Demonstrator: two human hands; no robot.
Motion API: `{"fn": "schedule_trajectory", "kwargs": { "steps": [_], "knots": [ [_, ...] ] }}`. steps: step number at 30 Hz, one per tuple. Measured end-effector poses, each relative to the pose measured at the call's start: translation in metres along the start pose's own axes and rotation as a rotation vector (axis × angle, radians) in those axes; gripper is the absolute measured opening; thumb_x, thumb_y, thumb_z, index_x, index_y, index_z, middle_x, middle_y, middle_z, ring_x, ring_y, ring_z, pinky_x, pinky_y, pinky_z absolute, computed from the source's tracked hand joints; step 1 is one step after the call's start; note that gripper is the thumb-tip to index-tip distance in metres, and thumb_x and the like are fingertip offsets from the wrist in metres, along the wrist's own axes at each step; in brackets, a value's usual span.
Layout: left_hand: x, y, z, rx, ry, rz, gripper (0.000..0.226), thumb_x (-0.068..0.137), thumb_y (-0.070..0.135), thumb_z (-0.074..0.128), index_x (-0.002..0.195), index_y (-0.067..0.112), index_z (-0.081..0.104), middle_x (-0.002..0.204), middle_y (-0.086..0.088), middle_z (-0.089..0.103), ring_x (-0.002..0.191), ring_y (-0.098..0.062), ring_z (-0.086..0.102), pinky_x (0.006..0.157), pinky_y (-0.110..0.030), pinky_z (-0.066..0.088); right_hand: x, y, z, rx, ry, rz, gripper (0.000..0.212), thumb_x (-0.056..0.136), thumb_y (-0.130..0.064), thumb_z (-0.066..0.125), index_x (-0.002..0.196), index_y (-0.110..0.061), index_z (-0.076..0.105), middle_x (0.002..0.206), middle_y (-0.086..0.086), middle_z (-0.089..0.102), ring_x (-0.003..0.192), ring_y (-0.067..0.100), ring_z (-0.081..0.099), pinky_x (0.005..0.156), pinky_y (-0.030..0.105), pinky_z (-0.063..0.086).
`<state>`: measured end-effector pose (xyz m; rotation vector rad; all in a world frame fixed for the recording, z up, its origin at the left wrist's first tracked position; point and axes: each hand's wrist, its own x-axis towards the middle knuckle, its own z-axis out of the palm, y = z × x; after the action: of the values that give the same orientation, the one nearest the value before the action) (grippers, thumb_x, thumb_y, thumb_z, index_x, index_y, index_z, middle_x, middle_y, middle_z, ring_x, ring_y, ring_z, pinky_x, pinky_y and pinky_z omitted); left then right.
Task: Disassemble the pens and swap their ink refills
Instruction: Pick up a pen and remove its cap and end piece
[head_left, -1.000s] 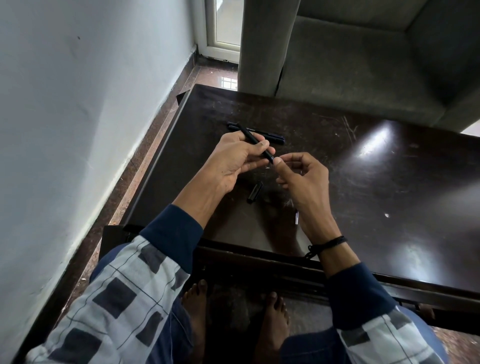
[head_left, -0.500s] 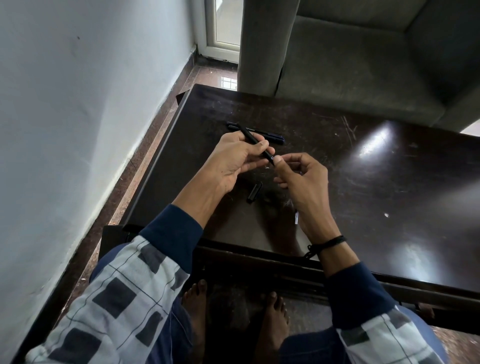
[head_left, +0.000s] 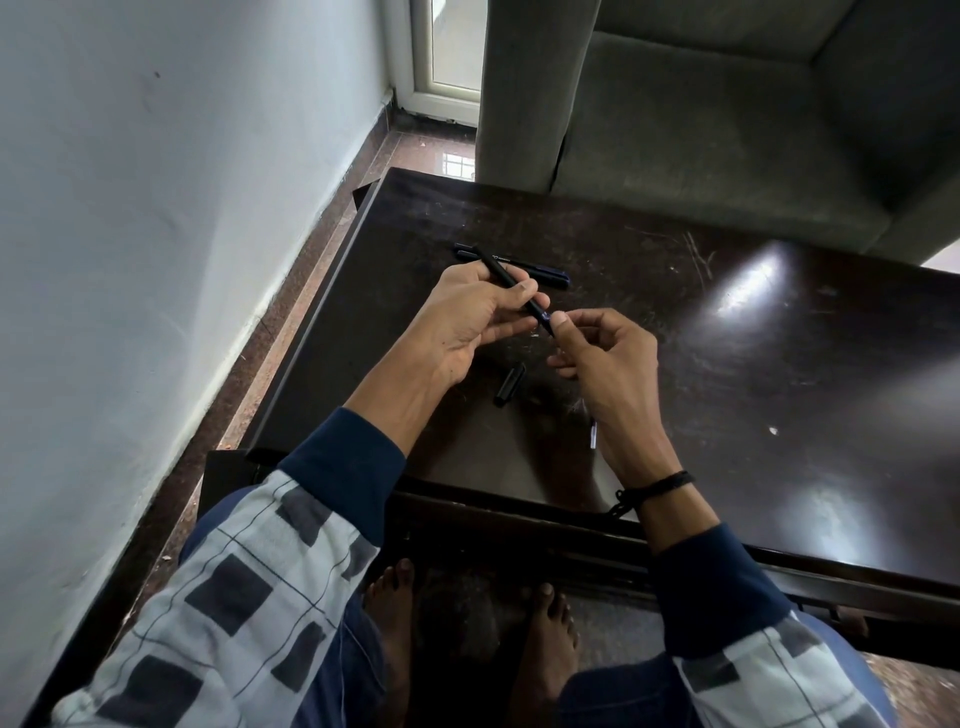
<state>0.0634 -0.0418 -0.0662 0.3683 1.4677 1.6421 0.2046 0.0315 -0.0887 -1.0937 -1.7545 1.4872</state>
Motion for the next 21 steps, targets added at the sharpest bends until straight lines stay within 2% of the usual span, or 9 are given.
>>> {"fn": "schedule_trajectory", "kwargs": {
  "steps": [3, 5, 8, 13, 18, 21],
  "knots": [
    [0.0001, -0.0007, 0.0003, 0.005, -0.002, -0.004, 0.015, 0.097, 0.001, 0.065, 0.111, 0.005, 0.067, 0.107, -0.018, 0.077, 0.1, -0.023, 0.077, 0.079, -0.029, 0.063, -0.0002, 0.0008, 0.0002, -0.018, -0.02, -0.011, 0.002, 0.096, -0.024, 0.074, 0.096, -0.022, 0.074, 0.085, 0.002, 0.077, 0.074, 0.013, 0.072, 0.07, 0.027, 0.057],
    [0.0005, -0.001, 0.0002, 0.006, -0.004, -0.007, 0.014, 0.097, 0.001, 0.065, 0.11, 0.005, 0.067, 0.107, -0.018, 0.077, 0.1, -0.023, 0.077, 0.08, -0.029, 0.063, 0.0003, 0.0017, -0.0009, -0.029, -0.026, -0.031, 0.007, 0.092, -0.021, 0.079, 0.096, -0.023, 0.073, 0.088, 0.001, 0.076, 0.077, 0.013, 0.071, 0.073, 0.03, 0.059],
    [0.0011, -0.001, 0.0, 0.0, -0.013, -0.003, 0.013, 0.097, 0.002, 0.065, 0.109, 0.005, 0.067, 0.105, -0.018, 0.077, 0.1, -0.025, 0.077, 0.079, -0.029, 0.063, 0.0002, 0.0014, -0.0017, -0.028, -0.017, -0.044, 0.015, 0.088, -0.028, 0.083, 0.098, -0.026, 0.072, 0.094, 0.0, 0.075, 0.084, 0.017, 0.073, 0.077, 0.033, 0.06],
    [0.0019, -0.0016, -0.0001, -0.001, -0.008, 0.001, 0.013, 0.096, 0.001, 0.066, 0.109, 0.005, 0.067, 0.103, -0.017, 0.078, 0.1, -0.025, 0.077, 0.082, -0.032, 0.063, -0.0001, -0.0007, 0.0007, -0.029, 0.043, -0.013, 0.01, 0.095, -0.038, 0.073, 0.093, -0.029, 0.071, 0.094, -0.001, 0.076, 0.075, 0.016, 0.075, 0.075, 0.04, 0.061],
    [0.0016, -0.002, 0.0, 0.017, -0.008, -0.004, 0.013, 0.097, 0.003, 0.066, 0.109, 0.006, 0.068, 0.105, -0.017, 0.078, 0.101, -0.024, 0.077, 0.083, -0.032, 0.063, 0.0006, 0.001, -0.0012, -0.063, 0.016, -0.019, 0.003, 0.094, -0.025, 0.076, 0.092, -0.026, 0.074, 0.089, 0.001, 0.077, 0.078, 0.018, 0.074, 0.077, 0.038, 0.062],
    [0.0016, -0.0021, -0.0003, 0.012, -0.015, -0.003, 0.011, 0.097, 0.002, 0.065, 0.107, 0.006, 0.068, 0.103, -0.017, 0.078, 0.101, -0.025, 0.077, 0.082, -0.031, 0.063, -0.0004, 0.0009, -0.002, -0.05, 0.0, -0.039, 0.014, 0.087, -0.026, 0.084, 0.096, -0.025, 0.074, 0.09, 0.0, 0.076, 0.084, 0.019, 0.073, 0.08, 0.04, 0.063]
  ]
}}
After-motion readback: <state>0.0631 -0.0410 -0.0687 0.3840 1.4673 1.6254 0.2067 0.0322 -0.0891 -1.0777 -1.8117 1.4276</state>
